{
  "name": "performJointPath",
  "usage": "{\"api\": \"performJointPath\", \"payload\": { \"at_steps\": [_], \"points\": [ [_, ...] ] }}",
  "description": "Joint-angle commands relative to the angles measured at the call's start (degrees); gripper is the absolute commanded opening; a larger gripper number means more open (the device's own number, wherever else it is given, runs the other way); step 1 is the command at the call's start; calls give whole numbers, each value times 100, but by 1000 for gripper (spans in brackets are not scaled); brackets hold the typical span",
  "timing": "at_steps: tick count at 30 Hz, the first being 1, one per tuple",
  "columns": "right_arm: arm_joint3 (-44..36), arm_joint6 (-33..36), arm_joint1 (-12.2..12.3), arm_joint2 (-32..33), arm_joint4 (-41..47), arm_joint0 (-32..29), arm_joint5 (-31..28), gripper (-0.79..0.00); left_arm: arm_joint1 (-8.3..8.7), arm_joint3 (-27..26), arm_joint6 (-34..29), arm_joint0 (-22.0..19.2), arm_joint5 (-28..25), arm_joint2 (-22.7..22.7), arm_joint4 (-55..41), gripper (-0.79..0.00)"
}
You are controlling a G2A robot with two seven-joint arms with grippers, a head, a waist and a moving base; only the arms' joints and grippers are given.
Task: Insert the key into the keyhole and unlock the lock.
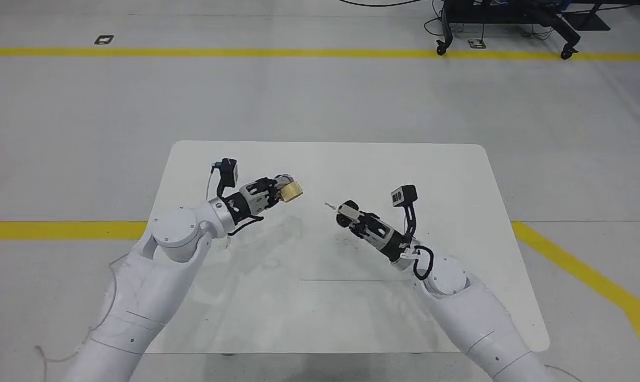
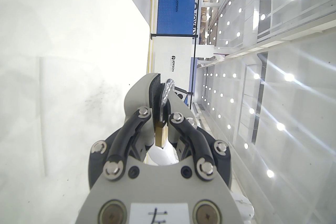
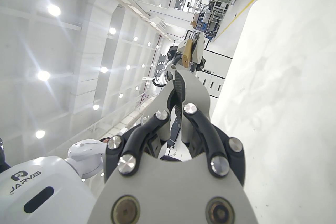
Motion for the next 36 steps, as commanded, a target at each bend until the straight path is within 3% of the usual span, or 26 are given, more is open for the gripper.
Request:
{"api": "performJointPath", "payload": {
  "at_steps": [1, 5, 9, 12, 20, 28, 36],
  "points": [
    [-3, 0, 0, 0, 0, -1, 0, -785, -2, 3, 67, 24, 5, 20, 65, -785],
    [-81, -340, -17, -47, -322, -46, 334, -785, -66, -127, 563, 6, -40, 189, 292, -785],
    [-339, -1419, -84, -152, -683, -199, 1142, -785, -165, -140, 1068, -100, -92, 443, 476, -785],
    [-568, -2035, -151, -279, -770, -336, 1368, -785, -225, -57, 1128, -185, -52, 626, 576, -785],
    [-851, -2548, -270, -507, -836, -519, 1420, -785, -291, 217, 830, -228, -214, 621, 285, -785],
    [-804, -2867, -368, -543, -908, -497, 1110, -785, -304, 188, 847, -169, -316, 547, 491, -785],
    [-690, -3026, -470, -649, -1061, -397, 1181, -785, -327, 136, 839, -119, -316, 524, 646, -785]
  ]
}}
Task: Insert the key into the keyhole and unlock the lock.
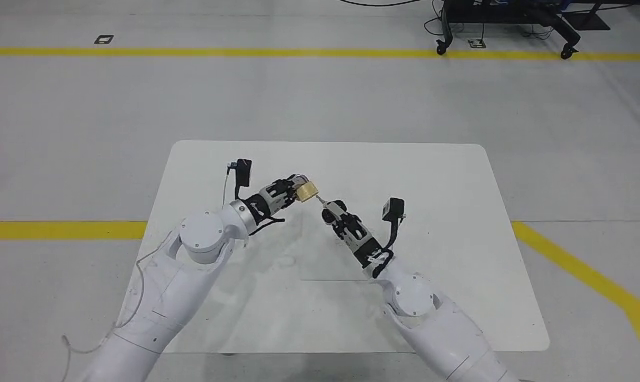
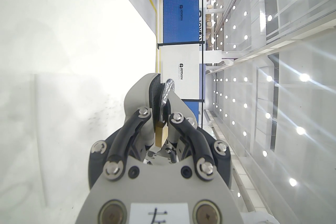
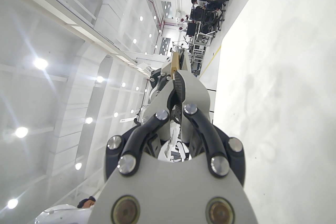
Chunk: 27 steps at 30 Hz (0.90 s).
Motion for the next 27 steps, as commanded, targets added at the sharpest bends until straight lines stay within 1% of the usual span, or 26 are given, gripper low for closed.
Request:
{"api": "performJointPath", "payload": {
  "at_steps": [1, 11, 14, 19, 27],
  "points": [
    [28, 0, -20, -18, -9, 23, 16, -785, -2, -7, -4, 12, -5, -23, 20, -785],
    [102, -14, -99, 13, -42, 52, -3, -785, -20, -43, -50, 74, -30, -129, 77, -785],
    [86, 8, -115, 20, -97, 34, -6, -785, -30, -43, 26, 96, -65, -162, 109, -785],
    [24, -50, -140, 26, -233, -51, -21, -785, -43, -72, 126, 133, -115, -197, 223, -785],
    [-1, -178, -203, 6, -362, -77, -34, -785, -56, -187, 68, 216, -91, -233, 315, -785]
  ]
}}
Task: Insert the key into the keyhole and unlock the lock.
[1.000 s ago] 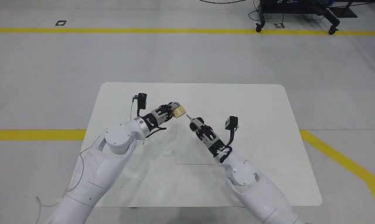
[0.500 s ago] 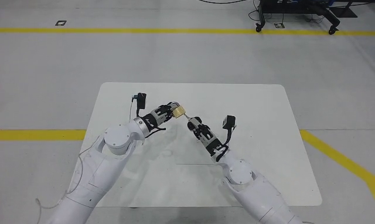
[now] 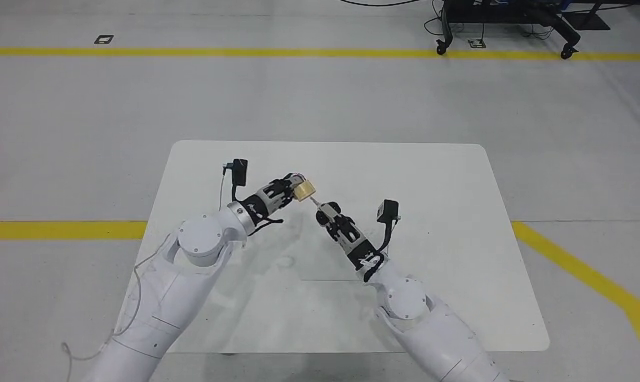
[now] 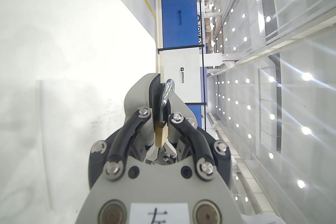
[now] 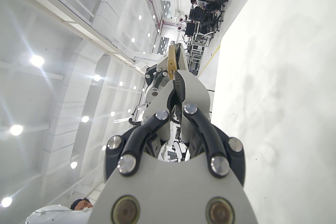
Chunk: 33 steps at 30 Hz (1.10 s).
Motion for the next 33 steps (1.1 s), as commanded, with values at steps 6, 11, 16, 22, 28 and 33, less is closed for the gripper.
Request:
{"api": "performJointPath", "payload": {
  "at_steps": [6, 11, 16, 22, 28, 33],
  "points": [
    [2, -49, -42, 26, -65, -15, 55, -785, -12, -30, -38, 28, 9, -47, 55, -785],
    [-4, -25, -72, 36, -93, -13, 47, -785, -26, -8, -63, 28, 10, -73, 70, -785],
    [19, -17, -105, 44, -109, -10, 23, -785, -49, 33, -88, -7, 22, -62, 91, -785],
    [51, -39, -145, 51, -154, 10, 47, -785, -73, 62, -122, -17, 29, -75, 51, -785],
    [103, -27, -195, 19, -182, 71, 115, -785, -94, 86, -168, -21, 36, -88, 17, -785],
    [152, -27, -236, 4, -210, 122, 156, -785, -110, 76, -184, -11, 22, -88, 30, -785]
  ]
}}
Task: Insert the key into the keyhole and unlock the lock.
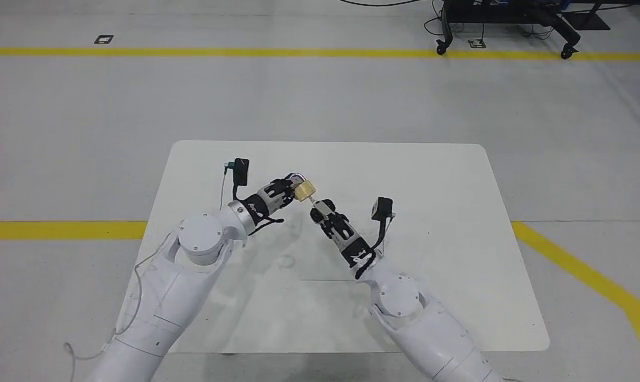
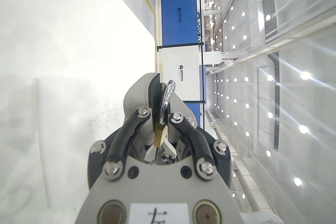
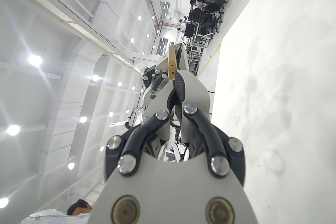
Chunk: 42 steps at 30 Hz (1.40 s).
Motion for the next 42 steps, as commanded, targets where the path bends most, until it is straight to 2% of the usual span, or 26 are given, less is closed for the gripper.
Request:
{"api": "performJointPath", "payload": {
  "at_steps": [1, 9, 10, 11, 12, 26, 29, 34, 35, 36, 37, 38, 42],
  "points": [
    [29, -2, -14, 2, -3, 31, 15, -785, -5, -7, -14, 8, -10, 3, 10, -785],
    [108, 24, -77, 13, 41, 128, 22, -776, -12, -34, -179, 33, -55, -25, 67, -785],
    [112, 39, -84, 14, 57, 126, 21, -560, -12, -37, -196, 37, -61, -31, 67, -785],
    [118, 47, -89, 18, 66, 125, 25, -80, -13, -37, -204, 40, -63, -38, 68, -785],
    [115, 53, -95, 23, 79, 121, 18, 0, -15, -38, -209, 42, -63, -44, 71, -785],
    [113, 54, -97, 25, 87, 118, 15, 0, -30, 100, -324, 26, 103, -319, -392, -785],
    [-2, 119, -95, 71, 285, 61, 32, 0, -41, 215, -519, -25, 512, -321, -658, -785],
    [-632, 716, 3, 554, 1018, -298, -97, 0, -69, 528, -1123, -299, 1487, -254, -1208, -785],
    [-785, 802, 23, 635, 1068, -377, -139, -80, -73, 585, -1197, -346, 1615, -245, -1273, -785],
    [-925, 897, 41, 697, 1102, -456, -160, -409, -77, 643, -1256, -388, 1718, -241, -1340, -785],
    [-1077, 989, 56, 750, 1120, -530, -225, -480, -80, 697, -1329, -428, 1846, -229, -1405, -785],
    [-1201, 1082, 68, 781, 1135, -595, -262, -785, -84, 767, -1402, -453, 1995, -218, -1485, -785],
    [-1304, 1235, 73, 720, 850, -583, -103, -785, -102, 1013, -1824, -595, 2574, -208, -1981, -785]
  ]
}}
